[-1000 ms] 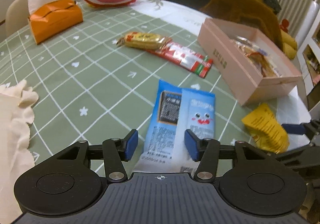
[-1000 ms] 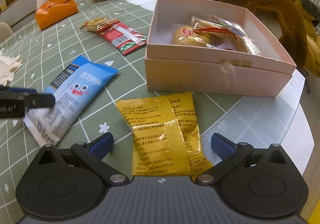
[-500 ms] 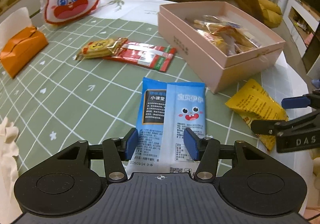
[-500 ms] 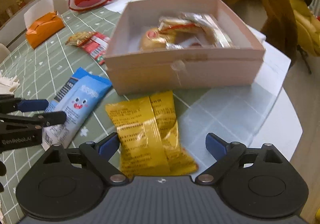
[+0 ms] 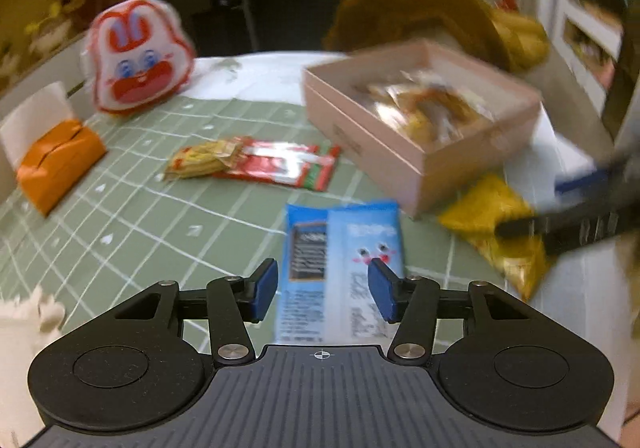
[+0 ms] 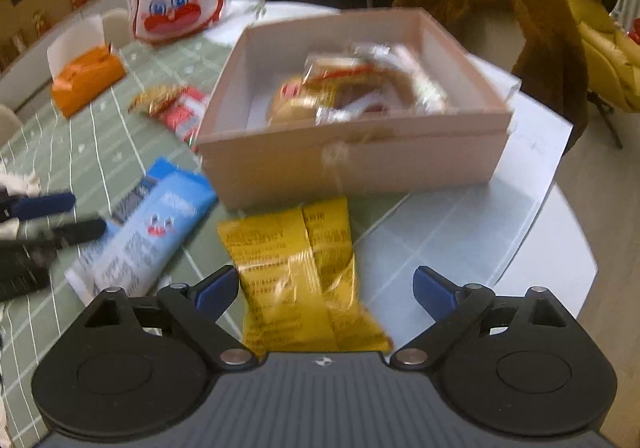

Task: Organize snacks
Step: 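Grasp the blue snack bag with the left gripper while the right holds the chip bag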

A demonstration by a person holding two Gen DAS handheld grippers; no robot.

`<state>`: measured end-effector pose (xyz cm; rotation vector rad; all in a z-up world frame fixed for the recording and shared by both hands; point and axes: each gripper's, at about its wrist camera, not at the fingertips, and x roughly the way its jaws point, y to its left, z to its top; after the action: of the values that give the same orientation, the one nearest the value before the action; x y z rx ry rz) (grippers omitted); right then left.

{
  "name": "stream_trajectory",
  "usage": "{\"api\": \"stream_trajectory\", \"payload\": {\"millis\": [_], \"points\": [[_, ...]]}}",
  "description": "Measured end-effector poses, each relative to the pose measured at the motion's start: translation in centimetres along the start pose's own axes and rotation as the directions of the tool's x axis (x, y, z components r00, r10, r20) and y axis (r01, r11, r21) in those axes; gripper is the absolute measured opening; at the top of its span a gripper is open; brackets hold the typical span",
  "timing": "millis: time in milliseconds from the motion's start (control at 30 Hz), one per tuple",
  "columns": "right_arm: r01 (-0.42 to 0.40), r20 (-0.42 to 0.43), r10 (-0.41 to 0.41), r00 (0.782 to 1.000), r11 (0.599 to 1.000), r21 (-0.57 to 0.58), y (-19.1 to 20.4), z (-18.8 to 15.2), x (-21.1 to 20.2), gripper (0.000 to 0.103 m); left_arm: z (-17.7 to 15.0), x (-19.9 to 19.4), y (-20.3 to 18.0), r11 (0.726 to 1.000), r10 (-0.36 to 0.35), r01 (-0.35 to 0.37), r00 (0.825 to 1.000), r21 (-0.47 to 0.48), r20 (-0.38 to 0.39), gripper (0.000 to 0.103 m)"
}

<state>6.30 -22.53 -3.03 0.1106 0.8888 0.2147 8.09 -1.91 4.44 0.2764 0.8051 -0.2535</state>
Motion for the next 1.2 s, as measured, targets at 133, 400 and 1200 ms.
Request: {"api": "stream_trajectory", "payload": {"millis": [133,400,1200], "points": [[0.0,0.038,0.0,0.999,1.0,-0.003,-1.0,0.8,-1.0,0.095,-0.7,1.8,-1.7,0.998,-0.041,0.044,0.996,0.044,-0.079,0.065],[-0.013,0.026,0.014,1.0,1.0,-0.019,-2.5,0.4,-1.0,0.095,0.3,1.7,-0.4,0.999,-0.039,0.037,0.997,-0.037,-0.061,0.075],[0.049,-0.071,-0.059,0.996,0.989,-0.14,1.8,-1.9,1.8,0.103,-2.1,1.8,0.6,0.971,-0.094,0.054,0.982,-0.233,-0.163,0.088]]}}
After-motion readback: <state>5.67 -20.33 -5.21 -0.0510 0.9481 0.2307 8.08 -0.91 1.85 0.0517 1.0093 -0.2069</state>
